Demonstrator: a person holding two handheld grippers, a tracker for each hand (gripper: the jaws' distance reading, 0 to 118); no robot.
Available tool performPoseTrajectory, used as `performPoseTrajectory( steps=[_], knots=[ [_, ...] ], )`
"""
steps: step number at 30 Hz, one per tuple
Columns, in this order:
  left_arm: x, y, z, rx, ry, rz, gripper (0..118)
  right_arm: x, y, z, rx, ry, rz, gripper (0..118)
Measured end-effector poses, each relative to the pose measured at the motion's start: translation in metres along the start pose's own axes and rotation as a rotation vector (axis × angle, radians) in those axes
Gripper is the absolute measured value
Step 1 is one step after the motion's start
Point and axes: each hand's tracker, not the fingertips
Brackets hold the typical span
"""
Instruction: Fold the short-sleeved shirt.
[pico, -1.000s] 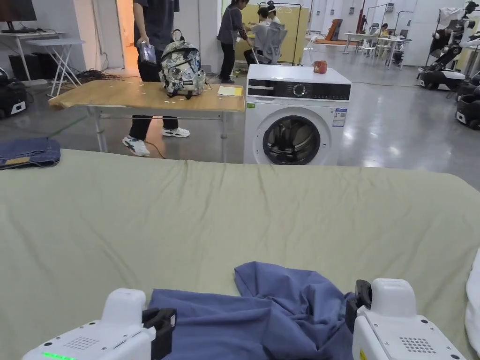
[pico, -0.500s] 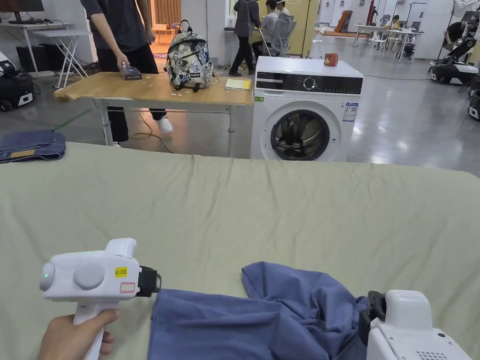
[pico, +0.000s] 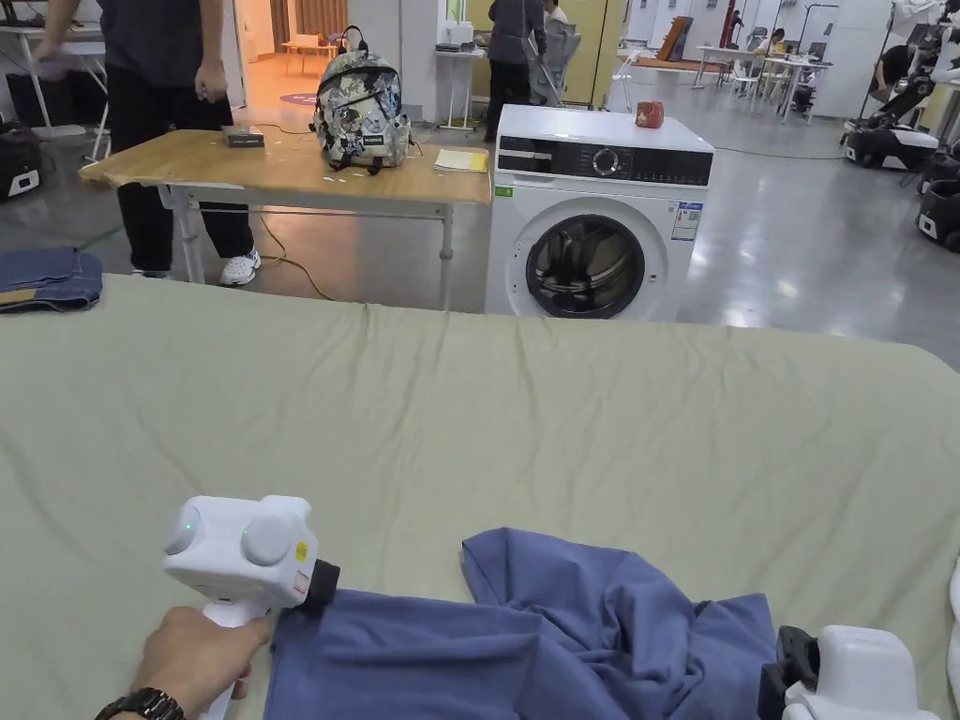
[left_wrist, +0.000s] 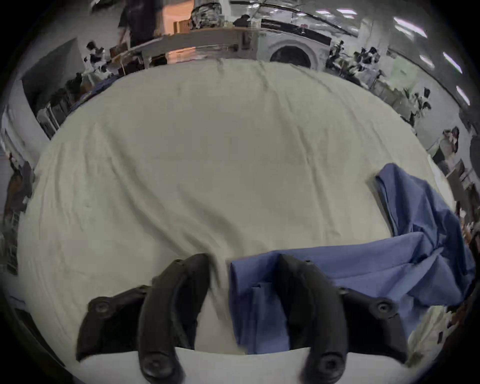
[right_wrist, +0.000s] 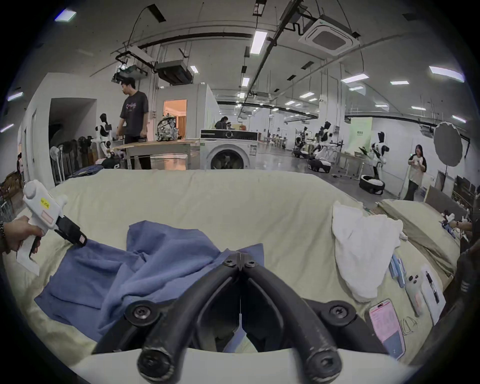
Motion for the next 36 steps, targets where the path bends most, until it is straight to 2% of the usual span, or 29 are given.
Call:
performPoseTrajectory(
  steps=[1, 2, 3, 4, 5, 6, 12, 15, 19, 21, 23, 25, 26, 27, 29, 32, 35, 36],
  knots=[
    [0.008, -0.004, 0.001, 0.011, 0.007, -0.05, 18, 0.001, -0.001, 0.0, -0.003, -0.003, -0.002, 0],
    [0.015, -0.007, 0.002, 0.024, 0.012, -0.105, 2, 0.001, -0.002, -0.001, -0.006, -0.002, -0.004, 0],
    [0.003, -0.002, -0.008, 0.021, 0.016, -0.144, 2, 0.002, -0.003, -0.002, -0.01, -0.002, -0.006, 0],
    [0.0, -0.001, -0.009, 0.02, -0.08, -0.145, 1, 0.001, -0.004, -0.004, -0.016, -0.003, -0.007, 0],
    [0.0, -0.003, -0.006, 0.029, -0.015, -0.129, 1, 0.002, -0.005, -0.004, -0.02, -0.002, -0.007, 0],
    [-0.007, -0.003, -0.002, 0.042, -0.034, -0.122, 1, 0.002, -0.006, -0.005, -0.023, 0.0, -0.007, 0],
    [-0.048, 0.001, 0.032, 0.146, -0.227, 0.039, 0, 0.007, 0.006, -0.011, -0.02, 0.0, -0.009, 0],
    [-0.058, -0.003, 0.056, 0.224, -0.273, 0.077, 0, 0.013, 0.022, -0.022, -0.021, -0.002, -0.007, 0],
    [-0.06, -0.012, 0.081, 0.272, -0.3, 0.085, 0, 0.023, 0.049, -0.053, -0.107, 0.017, -0.009, 0],
    [-0.063, -0.018, 0.089, 0.303, -0.317, 0.108, 0, 0.026, 0.059, -0.074, -0.177, 0.024, 0.021, 0],
    [-0.06, -0.024, 0.095, 0.31, -0.314, 0.105, 0, 0.031, 0.066, -0.098, -0.248, 0.03, 0.047, 8],
    [-0.058, -0.031, 0.098, 0.316, -0.306, 0.099, 0, 0.036, 0.068, -0.128, -0.33, 0.013, 0.058, 47],
    [-0.056, -0.035, 0.099, 0.318, -0.299, 0.094, 0, 0.038, 0.067, -0.142, -0.383, 0.025, 0.079, 59],
    [-0.051, -0.04, 0.101, 0.32, -0.289, 0.089, 0, 0.042, 0.066, -0.156, -0.425, 0.038, 0.073, 60],
    [-0.049, -0.048, 0.101, 0.32, -0.286, 0.089, 0, 0.043, 0.06, -0.177, -0.515, 0.036, 0.095, 60],
    [-0.044, -0.058, 0.101, 0.317, -0.289, 0.109, 0, 0.044, 0.044, -0.209, -0.638, 0.083, 0.074, 60],
    [-0.041, -0.064, 0.103, 0.315, -0.288, 0.121, 0, 0.043, 0.026, -0.216, -0.685, 0.113, 0.033, 59],
    [-0.04, -0.065, 0.104, 0.315, -0.288, 0.122, 0, 0.044, 0.024, -0.215, -0.669, 0.144, -0.01, 40]
  ],
)
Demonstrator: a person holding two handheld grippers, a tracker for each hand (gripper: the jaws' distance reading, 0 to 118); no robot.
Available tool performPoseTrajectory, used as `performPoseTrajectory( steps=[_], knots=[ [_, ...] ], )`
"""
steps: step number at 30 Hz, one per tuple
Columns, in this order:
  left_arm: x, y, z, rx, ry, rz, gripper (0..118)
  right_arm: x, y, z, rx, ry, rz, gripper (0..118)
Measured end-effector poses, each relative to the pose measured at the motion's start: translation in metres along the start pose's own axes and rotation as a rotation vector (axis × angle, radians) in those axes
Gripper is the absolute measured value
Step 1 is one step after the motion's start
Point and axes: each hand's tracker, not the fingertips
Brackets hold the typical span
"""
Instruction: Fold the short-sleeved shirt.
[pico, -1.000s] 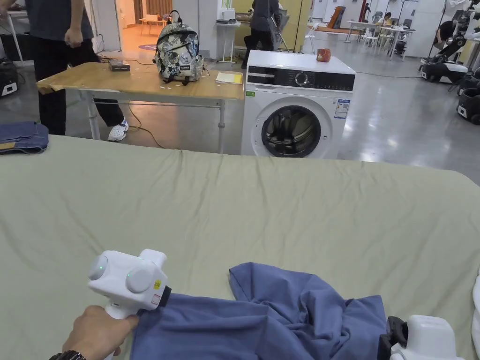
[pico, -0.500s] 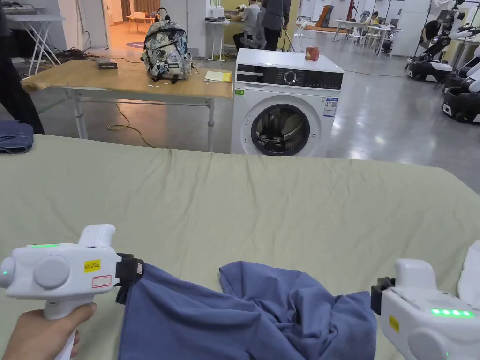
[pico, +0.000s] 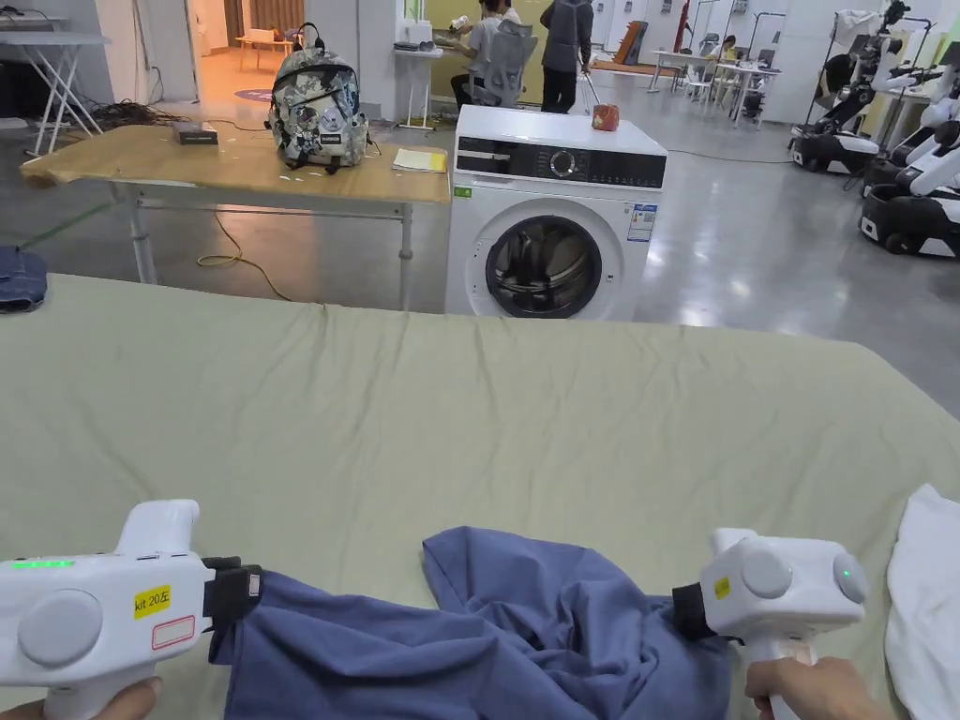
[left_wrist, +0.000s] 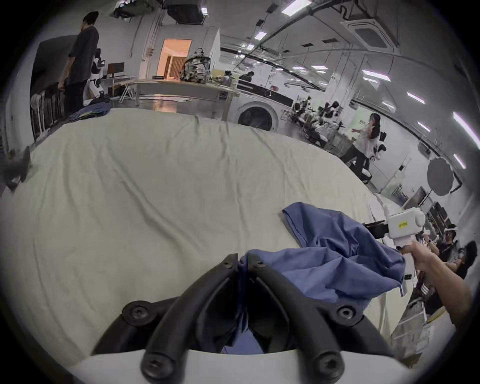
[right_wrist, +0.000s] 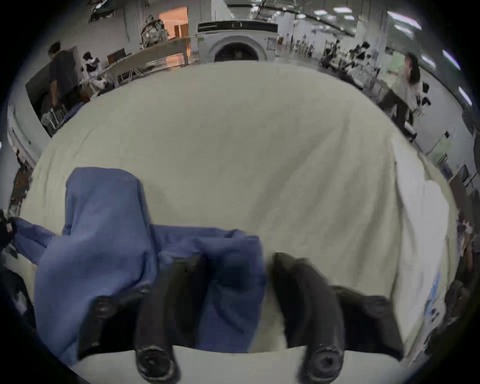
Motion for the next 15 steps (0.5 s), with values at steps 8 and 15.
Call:
performPoseTrajectory(
  steps=[8, 15],
  knots=[
    [0.007, 0.019, 0.016, 0.05, 0.028, -0.066, 0, -0.016, -0.013, 0.063, 0.26, 0.009, 0.063, 2],
    [0.01, 0.066, 0.066, 0.163, 0.075, -0.118, 0, -0.025, 0.006, 0.16, 0.538, -0.044, 0.121, 1]
  ],
)
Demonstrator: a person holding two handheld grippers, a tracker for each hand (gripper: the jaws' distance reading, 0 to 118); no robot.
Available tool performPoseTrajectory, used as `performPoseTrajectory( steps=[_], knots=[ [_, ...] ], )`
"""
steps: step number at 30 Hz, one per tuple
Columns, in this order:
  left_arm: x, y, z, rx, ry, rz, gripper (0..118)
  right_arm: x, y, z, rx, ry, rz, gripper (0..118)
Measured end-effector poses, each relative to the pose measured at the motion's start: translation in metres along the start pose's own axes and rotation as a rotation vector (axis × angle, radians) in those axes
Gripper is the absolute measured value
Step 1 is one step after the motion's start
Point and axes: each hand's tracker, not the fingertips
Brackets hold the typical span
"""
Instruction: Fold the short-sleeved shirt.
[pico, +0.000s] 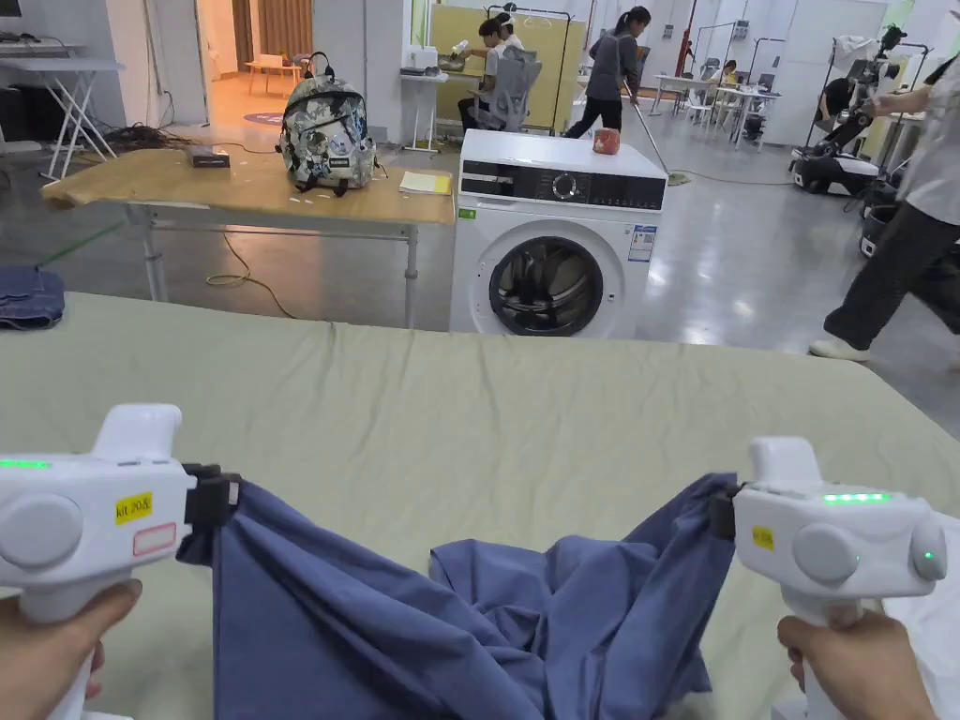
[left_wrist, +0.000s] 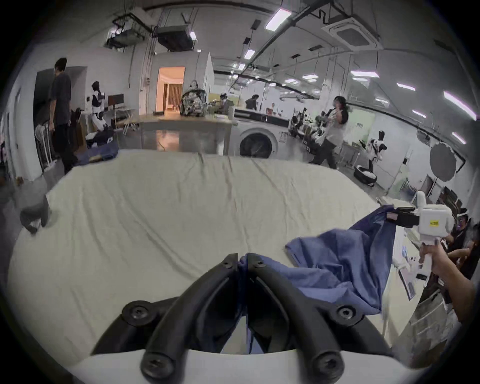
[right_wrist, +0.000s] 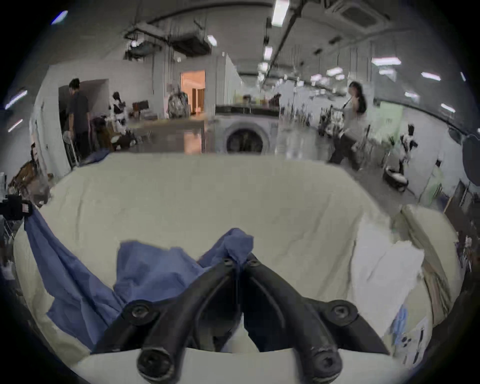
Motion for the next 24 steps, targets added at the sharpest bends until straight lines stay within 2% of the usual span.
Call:
performPoseTrajectory(
  steps=[3, 14, 24],
  knots=[
    [-0.009, 0.028, 0.023, 0.057, 0.04, -0.036, 0, 0.001, 0.031, 0.026, 0.085, -0.034, 0.049, 1],
    [-0.061, 0.136, 0.096, 0.201, 0.192, -0.061, 0, 0.022, 0.145, 0.071, 0.226, -0.177, 0.075, 1],
    [-0.076, 0.194, 0.1, 0.246, 0.208, -0.018, 0, 0.021, 0.208, 0.072, 0.298, -0.216, 0.02, 1]
  ],
)
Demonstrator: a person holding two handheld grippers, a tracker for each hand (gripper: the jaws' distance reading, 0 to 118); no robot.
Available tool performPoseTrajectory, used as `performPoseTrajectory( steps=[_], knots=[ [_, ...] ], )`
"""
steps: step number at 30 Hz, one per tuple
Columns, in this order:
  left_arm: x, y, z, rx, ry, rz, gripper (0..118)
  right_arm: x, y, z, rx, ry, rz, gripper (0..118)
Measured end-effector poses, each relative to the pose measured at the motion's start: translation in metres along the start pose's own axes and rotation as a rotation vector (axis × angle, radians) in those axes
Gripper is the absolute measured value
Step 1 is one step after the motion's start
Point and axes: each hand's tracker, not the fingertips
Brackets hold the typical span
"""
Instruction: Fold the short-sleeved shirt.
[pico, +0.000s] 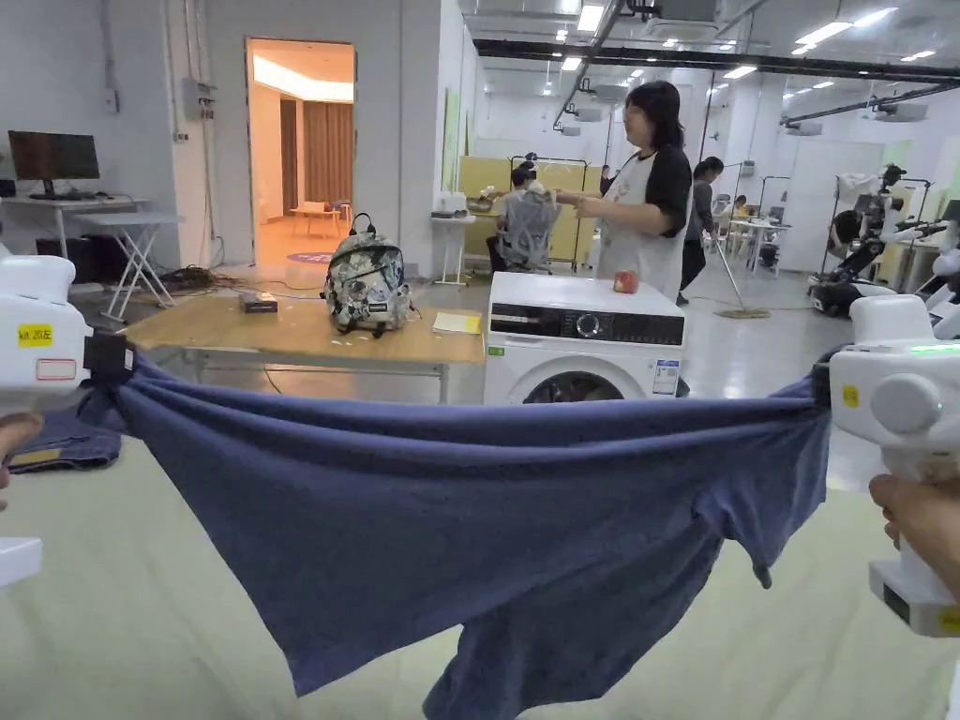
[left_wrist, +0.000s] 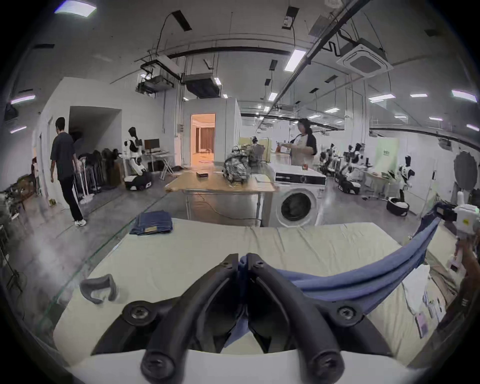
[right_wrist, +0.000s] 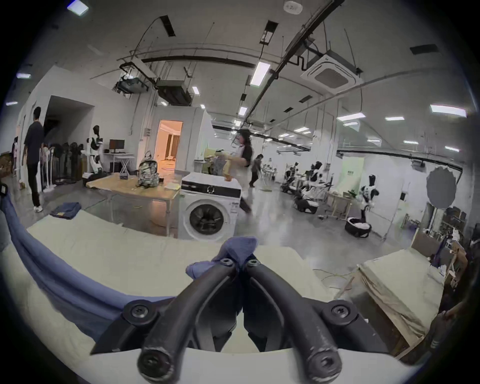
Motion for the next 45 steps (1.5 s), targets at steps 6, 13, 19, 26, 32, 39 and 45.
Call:
performPoseTrajectory(
  steps=[6, 13, 19, 26, 32, 39, 45],
  knots=[
    [-0.002, 0.031, -0.022, 0.022, 0.018, 0.039, 0, -0.009, 0.035, -0.017, 0.021, -0.04, -0.012, 1],
    [0.0, 0.017, -0.043, 0.008, 0.047, 0.048, 0, -0.018, 0.028, -0.023, 0.032, -0.036, -0.047, 1],
    [0.0, -0.046, -0.06, -0.053, 0.02, 0.101, 0, -0.019, -0.04, -0.031, -0.049, -0.035, -0.044, 1],
    [0.0, -0.159, -0.052, -0.169, 0.011, 0.088, 0, -0.011, -0.148, -0.002, -0.185, -0.006, -0.035, 1],
    [-0.006, -0.244, -0.021, -0.249, -0.009, 0.149, 0, -0.005, -0.229, 0.049, -0.262, 0.018, -0.015, 1],
    [-0.009, -0.319, 0.028, -0.291, -0.003, 0.163, 0, 0.0, -0.298, 0.101, -0.313, 0.026, 0.047, 1],
    [-0.005, -0.365, 0.051, -0.36, 0.002, 0.131, 0, -0.001, -0.341, 0.116, -0.379, 0.034, 0.048, 2]
  ],
)
